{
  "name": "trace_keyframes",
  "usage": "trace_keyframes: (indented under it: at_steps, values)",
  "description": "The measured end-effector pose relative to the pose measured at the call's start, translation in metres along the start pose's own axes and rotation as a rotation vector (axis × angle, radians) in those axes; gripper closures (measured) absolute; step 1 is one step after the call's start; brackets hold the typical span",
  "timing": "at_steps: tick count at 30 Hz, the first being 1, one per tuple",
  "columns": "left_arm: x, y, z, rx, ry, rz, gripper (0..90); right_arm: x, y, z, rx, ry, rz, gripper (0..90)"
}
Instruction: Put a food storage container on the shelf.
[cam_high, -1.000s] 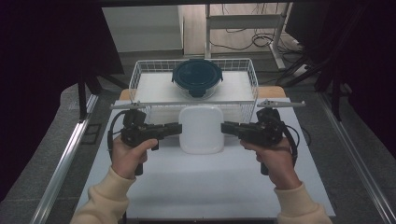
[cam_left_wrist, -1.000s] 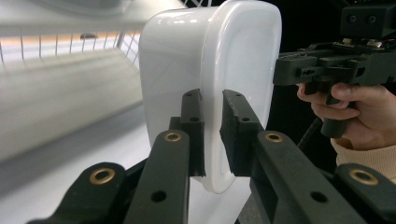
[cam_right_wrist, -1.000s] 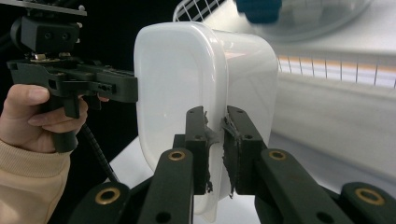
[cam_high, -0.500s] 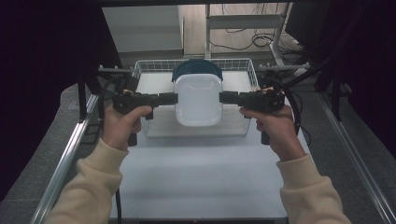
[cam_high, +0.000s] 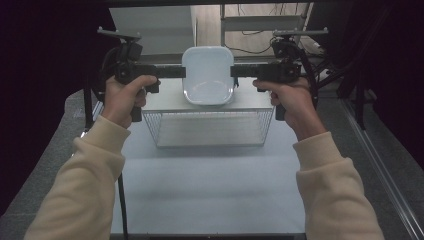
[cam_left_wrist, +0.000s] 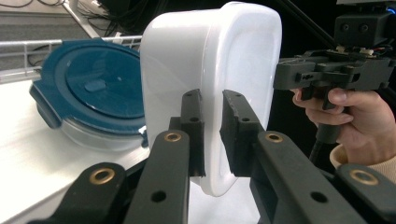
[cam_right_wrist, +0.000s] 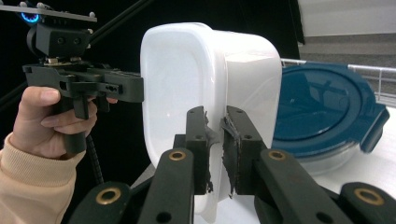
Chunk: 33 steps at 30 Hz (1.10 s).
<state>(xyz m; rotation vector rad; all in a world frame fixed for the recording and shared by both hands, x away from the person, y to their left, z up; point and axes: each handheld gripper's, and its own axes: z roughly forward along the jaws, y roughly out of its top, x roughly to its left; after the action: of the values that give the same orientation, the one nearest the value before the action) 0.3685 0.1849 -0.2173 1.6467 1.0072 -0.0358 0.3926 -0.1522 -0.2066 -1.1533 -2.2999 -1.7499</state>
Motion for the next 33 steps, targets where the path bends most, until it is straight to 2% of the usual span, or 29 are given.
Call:
trace_keyframes:
  at_steps: [3,8,9,13,18,25,27,29,33]
  values:
    - [0.004,0.005,0.003,-0.002,0.006,-0.004,80.0,-0.005,0.006,0.003,0.006,-0.001,0.008,80.1]
    - [0.016,0.013,0.012,0.002,0.001,-0.038,80.0,-0.014,0.018,0.009,0.028,-0.016,0.027,80.1]
    - [0.021,0.016,0.015,0.006,0.0,-0.056,80.0,-0.017,0.019,0.011,0.03,-0.017,0.033,80.1]
    - [0.036,0.022,0.025,0.025,-0.002,-0.105,79.9,-0.032,0.026,0.022,0.057,-0.021,0.078,80.0]
    - [0.049,0.027,0.036,0.048,0.008,-0.139,79.9,-0.051,0.031,0.034,0.088,-0.019,0.133,79.7]
    - [0.071,0.033,0.044,0.02,-0.049,-0.239,79.3,-0.072,0.042,0.044,0.117,0.005,0.242,77.5]
    - [0.08,0.035,0.049,0.013,-0.072,-0.281,78.7,-0.078,0.044,0.048,0.12,0.008,0.264,76.1]
    - [0.088,0.036,0.053,0.008,-0.088,-0.325,78.1,-0.087,0.046,0.053,0.128,0.017,0.313,74.5]
    - [0.099,0.037,0.059,-0.004,-0.108,-0.371,77.0,-0.099,0.046,0.059,0.121,0.035,0.376,72.9]
